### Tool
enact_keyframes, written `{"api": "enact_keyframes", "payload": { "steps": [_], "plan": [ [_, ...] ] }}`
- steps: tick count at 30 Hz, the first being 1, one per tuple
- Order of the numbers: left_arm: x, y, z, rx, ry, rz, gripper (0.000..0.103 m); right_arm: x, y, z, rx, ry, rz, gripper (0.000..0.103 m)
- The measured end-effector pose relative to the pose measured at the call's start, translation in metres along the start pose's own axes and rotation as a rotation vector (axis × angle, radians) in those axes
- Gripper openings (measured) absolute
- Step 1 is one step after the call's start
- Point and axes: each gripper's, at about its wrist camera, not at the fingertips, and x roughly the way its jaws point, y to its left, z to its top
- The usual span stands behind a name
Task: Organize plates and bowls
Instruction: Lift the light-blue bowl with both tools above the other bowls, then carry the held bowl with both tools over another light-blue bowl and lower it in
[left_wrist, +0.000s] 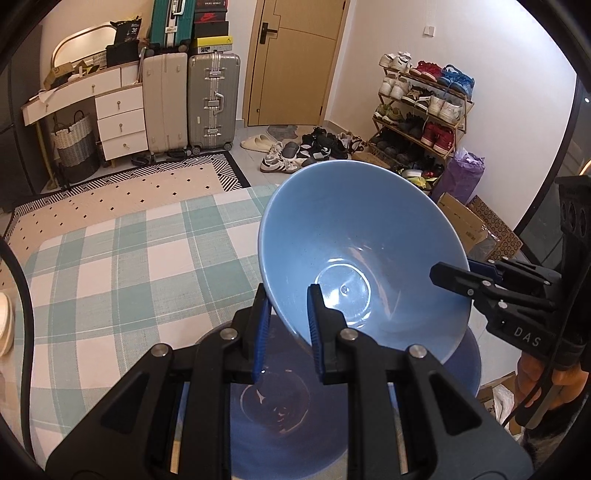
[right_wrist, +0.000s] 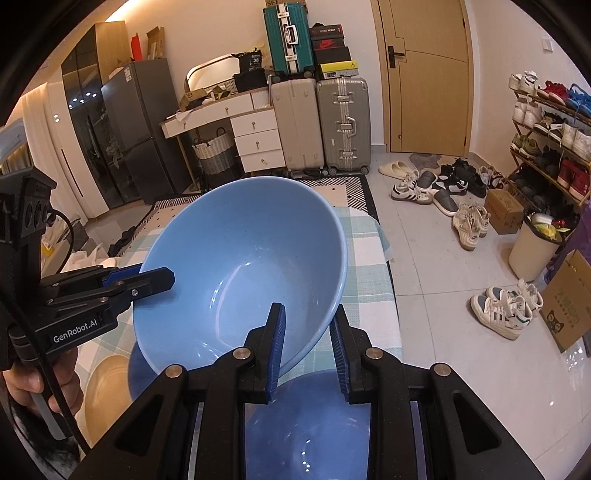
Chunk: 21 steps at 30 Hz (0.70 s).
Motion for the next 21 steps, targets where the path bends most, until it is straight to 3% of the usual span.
{"api": "enact_keyframes", "payload": {
  "steps": [14,21],
  "plan": [
    [-0.073,0.022,-0.050,-0.044,-0.030,0.045,0.017,-0.015,0.059,-0.024,-0.051,-0.004,0.045,0.025],
    [-0.090,0.035,-0.072,-0.063,-0.039,0.064,0.017,-0.016,0.083,-0.035,-0.077,0.002,0.060,0.025]
  ]
}}
